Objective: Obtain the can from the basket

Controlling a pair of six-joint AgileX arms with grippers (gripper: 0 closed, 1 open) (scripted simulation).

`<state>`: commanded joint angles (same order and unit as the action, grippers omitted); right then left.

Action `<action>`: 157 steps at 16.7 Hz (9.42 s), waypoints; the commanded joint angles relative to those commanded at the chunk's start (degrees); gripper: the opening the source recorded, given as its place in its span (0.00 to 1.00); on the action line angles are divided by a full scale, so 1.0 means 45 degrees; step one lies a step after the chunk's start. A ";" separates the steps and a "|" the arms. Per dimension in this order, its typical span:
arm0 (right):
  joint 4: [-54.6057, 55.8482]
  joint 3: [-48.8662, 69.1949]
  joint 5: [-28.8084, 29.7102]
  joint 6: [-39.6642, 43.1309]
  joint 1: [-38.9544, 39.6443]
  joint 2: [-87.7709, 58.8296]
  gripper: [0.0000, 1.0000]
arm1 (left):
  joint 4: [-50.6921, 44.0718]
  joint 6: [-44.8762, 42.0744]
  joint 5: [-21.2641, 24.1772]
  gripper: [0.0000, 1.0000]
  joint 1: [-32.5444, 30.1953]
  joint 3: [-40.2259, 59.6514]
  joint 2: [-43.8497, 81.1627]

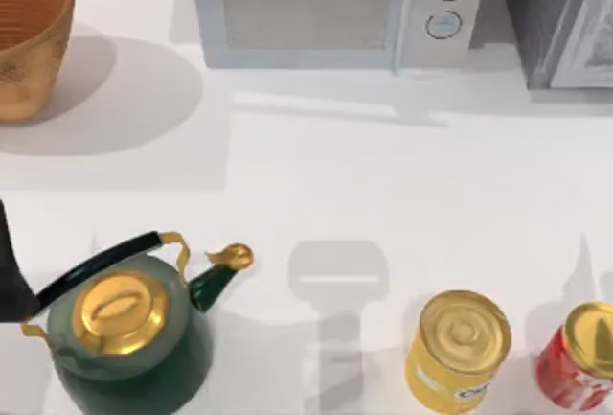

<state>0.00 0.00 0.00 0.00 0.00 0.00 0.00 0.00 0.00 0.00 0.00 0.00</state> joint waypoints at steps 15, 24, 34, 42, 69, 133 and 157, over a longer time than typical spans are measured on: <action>0.0000 0.0000 0.0000 0.0000 0.0000 0.0000 1.00 | -0.4268 -0.0826 0.0592 1.00 0.1031 0.8713 0.9265; 0.0000 0.0000 0.0000 0.0000 0.0000 0.0000 1.00 | -0.9801 -0.1863 0.1365 1.00 0.2068 1.9282 2.1058; 0.0000 0.0000 0.0000 0.0000 0.0000 0.0000 1.00 | -1.4097 -0.2778 0.1933 1.00 0.2773 2.8663 3.0693; 0.0000 0.0000 0.0000 0.0000 0.0000 0.0000 1.00 | -1.4568 -0.2897 0.1995 1.00 0.2851 2.9875 3.1803; 0.0000 0.0000 0.0000 0.0000 0.0000 0.0000 1.00 | -1.2814 -0.2696 0.1957 0.00 0.2636 2.9481 3.3133; 0.0000 0.0000 0.0000 0.0000 0.0000 0.0000 1.00 | 0.8113 -0.0104 0.8994 0.00 -0.1253 0.8080 1.5528; 0.0000 0.0000 0.0000 0.0000 0.0000 0.0000 1.00 | 1.6962 -0.0451 1.6934 0.15 -0.3689 1.4966 3.2363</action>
<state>0.00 0.00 0.00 0.00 0.00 0.00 76.33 -2.03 76.20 -16.60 67.35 145.63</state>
